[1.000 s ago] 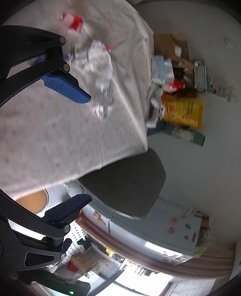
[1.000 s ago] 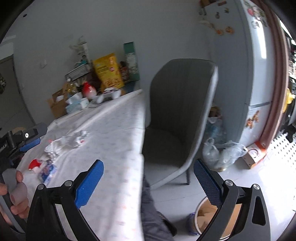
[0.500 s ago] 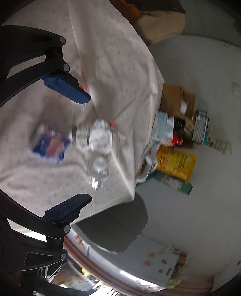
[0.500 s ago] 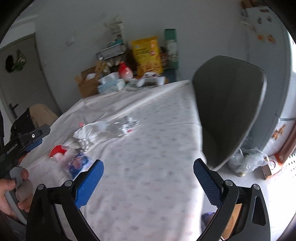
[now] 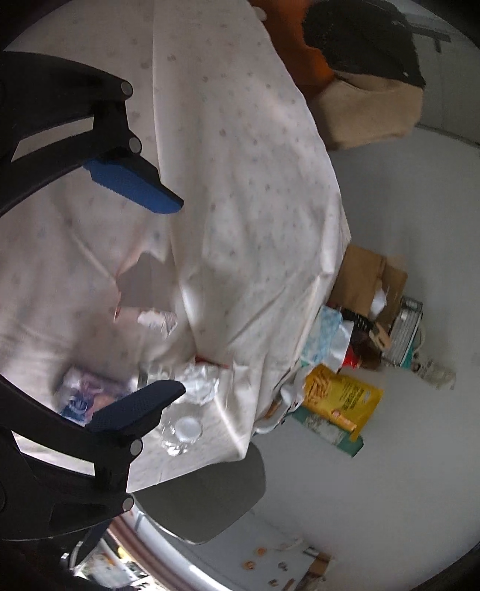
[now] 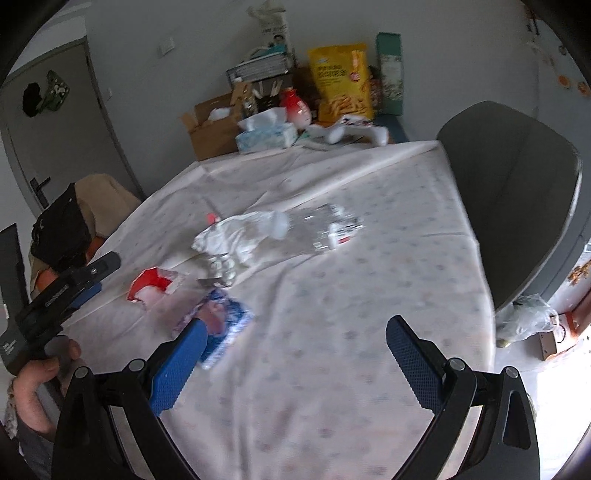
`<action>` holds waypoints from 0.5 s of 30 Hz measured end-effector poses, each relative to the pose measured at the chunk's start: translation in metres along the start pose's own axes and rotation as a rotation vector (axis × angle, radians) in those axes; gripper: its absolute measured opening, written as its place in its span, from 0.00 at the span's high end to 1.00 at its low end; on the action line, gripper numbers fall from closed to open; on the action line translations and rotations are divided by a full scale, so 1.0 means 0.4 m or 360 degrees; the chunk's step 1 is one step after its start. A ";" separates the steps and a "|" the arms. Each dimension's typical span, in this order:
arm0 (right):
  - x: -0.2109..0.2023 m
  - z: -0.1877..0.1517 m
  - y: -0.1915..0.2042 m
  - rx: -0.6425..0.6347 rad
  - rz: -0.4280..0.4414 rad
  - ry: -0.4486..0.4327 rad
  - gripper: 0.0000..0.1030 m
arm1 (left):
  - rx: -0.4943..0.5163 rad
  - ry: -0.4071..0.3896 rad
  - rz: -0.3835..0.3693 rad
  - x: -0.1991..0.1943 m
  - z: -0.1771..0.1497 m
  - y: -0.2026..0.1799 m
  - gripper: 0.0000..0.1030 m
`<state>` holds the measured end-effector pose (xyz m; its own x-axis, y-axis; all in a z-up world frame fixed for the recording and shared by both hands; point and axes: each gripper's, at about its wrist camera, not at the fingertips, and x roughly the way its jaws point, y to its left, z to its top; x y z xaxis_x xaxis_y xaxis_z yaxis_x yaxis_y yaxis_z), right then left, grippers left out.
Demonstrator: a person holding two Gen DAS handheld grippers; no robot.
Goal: Collect trash
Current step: 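Bring both open tools back over the table toward the trash, then close the right tool on the blue tissue packet while the left tool grasps the red wrapper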
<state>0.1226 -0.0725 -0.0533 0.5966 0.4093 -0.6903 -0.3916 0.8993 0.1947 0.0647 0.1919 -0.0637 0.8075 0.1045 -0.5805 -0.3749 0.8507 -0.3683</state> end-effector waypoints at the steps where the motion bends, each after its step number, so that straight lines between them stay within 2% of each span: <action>1: 0.009 -0.003 0.015 -0.0017 0.0008 0.0012 0.08 | -0.0014 0.0000 0.0004 0.004 -0.001 0.010 0.18; 4: 0.032 -0.008 0.049 -0.0056 0.0014 0.0032 0.08 | -0.0054 0.0015 0.0005 0.020 -0.008 0.035 0.30; 9: 0.062 -0.014 0.082 -0.0077 0.0029 0.0068 0.08 | -0.0084 0.0095 -0.0021 0.058 -0.022 0.055 0.39; 15: 0.096 -0.021 0.103 -0.0073 0.0063 0.0117 0.08 | -0.0080 0.0135 -0.0058 0.075 -0.031 0.054 0.40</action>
<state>0.1235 -0.0208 -0.0779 0.5279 0.4304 -0.7322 -0.4466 0.8740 0.1917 0.0750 0.2071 -0.0980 0.7804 0.0283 -0.6246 -0.3701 0.8262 -0.4249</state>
